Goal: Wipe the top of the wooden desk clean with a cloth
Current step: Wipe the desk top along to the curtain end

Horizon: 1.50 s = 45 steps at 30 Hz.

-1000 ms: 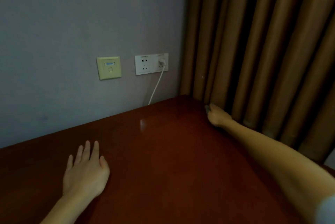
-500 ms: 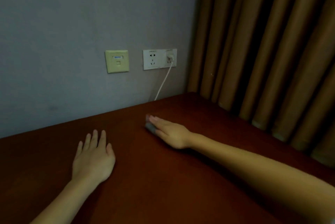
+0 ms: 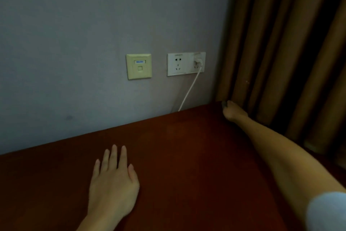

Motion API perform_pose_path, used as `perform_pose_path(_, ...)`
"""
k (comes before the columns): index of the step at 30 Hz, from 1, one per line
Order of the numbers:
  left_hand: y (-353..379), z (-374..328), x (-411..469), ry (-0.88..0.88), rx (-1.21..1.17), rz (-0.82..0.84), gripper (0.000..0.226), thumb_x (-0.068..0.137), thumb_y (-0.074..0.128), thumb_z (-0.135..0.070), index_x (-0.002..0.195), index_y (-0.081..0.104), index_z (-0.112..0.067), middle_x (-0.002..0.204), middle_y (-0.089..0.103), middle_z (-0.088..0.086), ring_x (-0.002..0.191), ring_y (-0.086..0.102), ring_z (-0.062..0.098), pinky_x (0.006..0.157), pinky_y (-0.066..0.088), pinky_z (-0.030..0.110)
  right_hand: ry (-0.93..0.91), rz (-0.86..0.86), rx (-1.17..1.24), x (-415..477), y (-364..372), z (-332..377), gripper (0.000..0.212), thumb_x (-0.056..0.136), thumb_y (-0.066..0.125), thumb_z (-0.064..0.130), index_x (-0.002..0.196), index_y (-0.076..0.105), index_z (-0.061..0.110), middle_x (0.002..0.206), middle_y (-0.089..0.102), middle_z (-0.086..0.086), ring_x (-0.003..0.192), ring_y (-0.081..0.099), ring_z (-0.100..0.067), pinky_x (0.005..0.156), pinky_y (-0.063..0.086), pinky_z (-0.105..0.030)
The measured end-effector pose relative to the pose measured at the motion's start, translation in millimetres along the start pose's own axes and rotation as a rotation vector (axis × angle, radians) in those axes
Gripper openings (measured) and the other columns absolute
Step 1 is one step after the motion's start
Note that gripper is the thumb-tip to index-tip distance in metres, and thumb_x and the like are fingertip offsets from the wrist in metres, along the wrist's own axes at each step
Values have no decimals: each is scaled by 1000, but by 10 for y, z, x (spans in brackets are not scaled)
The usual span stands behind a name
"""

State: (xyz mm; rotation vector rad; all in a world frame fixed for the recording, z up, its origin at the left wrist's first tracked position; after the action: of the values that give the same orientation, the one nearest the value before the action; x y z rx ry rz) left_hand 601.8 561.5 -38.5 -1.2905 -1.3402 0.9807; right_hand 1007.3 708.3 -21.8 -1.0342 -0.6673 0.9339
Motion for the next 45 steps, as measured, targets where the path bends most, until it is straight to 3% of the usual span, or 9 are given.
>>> perform_pose_path(7,35,-23,125,-18,0,2,57,101,7,-38,152,-11,-19,159,-14,4,147,-12,18,121,-5,37,-337,78,-19,-309,625,1497,44,98,31,30,133,46,7,140,46,-20,123,49,-36,103,41,-42)
perform_pose_path(17,-1,-38,95,-56,-19,23,61,102,11,-34,151,-9,-4,160,-9,10,148,-6,18,121,-3,33,-940,411,-55,-1914,924,2477,52,104,24,27,151,12,7,160,9,-8,147,8,-17,119,4,-27)
perform_pose_path(21,-13,-19,113,-34,-12,39,59,102,10,-35,152,-7,-7,160,-11,8,148,-7,17,121,-3,32,-778,350,27,-1575,581,1891,53,103,23,39,151,19,15,158,17,-2,146,17,-16,117,9,-25)
perform_pose_path(26,14,-13,132,-25,4,34,59,102,9,-36,151,-8,-8,159,-13,8,148,-9,17,121,-3,33,-380,133,12,-678,26,540,40,104,25,28,133,46,10,146,40,-15,132,41,-26,110,26,-30)
perform_pose_path(30,27,-13,123,-32,-5,18,59,102,9,-36,151,-8,-8,159,-13,8,148,-9,17,121,-3,34,-18,2,-43,-409,-196,-328,71,90,11,59,140,37,16,149,35,-10,131,40,-28,110,31,-42)
perform_pose_path(34,24,-23,118,-39,-8,19,60,101,9,-35,151,-8,-7,159,-12,9,148,-9,18,121,-3,35,197,-161,-106,-403,-130,-430,46,95,32,33,135,44,13,132,49,-12,113,52,-30,84,44,-36)
perform_pose_path(37,24,-39,118,-37,-3,23,60,101,9,-35,151,-8,-6,159,-13,10,148,-10,19,121,-3,36,396,-255,1,-498,-40,-95,46,92,42,24,134,45,4,133,48,-16,121,49,-32,98,43,-44)
perform_pose_path(42,23,-35,115,-33,-10,25,60,102,9,-35,151,-7,-6,159,-12,10,148,-10,20,121,-3,37,200,-189,42,-967,483,1397,48,94,39,17,139,36,1,144,37,-15,132,41,-28,106,38,-40)
perform_pose_path(45,31,-28,118,-40,-5,13,60,102,11,-33,152,-4,-4,160,-9,12,148,-8,21,121,-3,36,-219,-32,-28,-1312,979,2439,46,93,40,19,135,43,2,142,43,-17,130,44,-30,104,39,-39)
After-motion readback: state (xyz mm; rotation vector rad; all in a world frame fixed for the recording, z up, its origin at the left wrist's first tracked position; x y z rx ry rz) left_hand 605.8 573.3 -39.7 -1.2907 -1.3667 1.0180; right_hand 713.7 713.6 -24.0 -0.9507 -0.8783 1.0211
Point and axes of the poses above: each hand's wrist, its own x-axis towards the middle knuckle, its own y-axis out of the palm, z = x × y, the point moved 3 cm from there along x, towards the middle knuckle
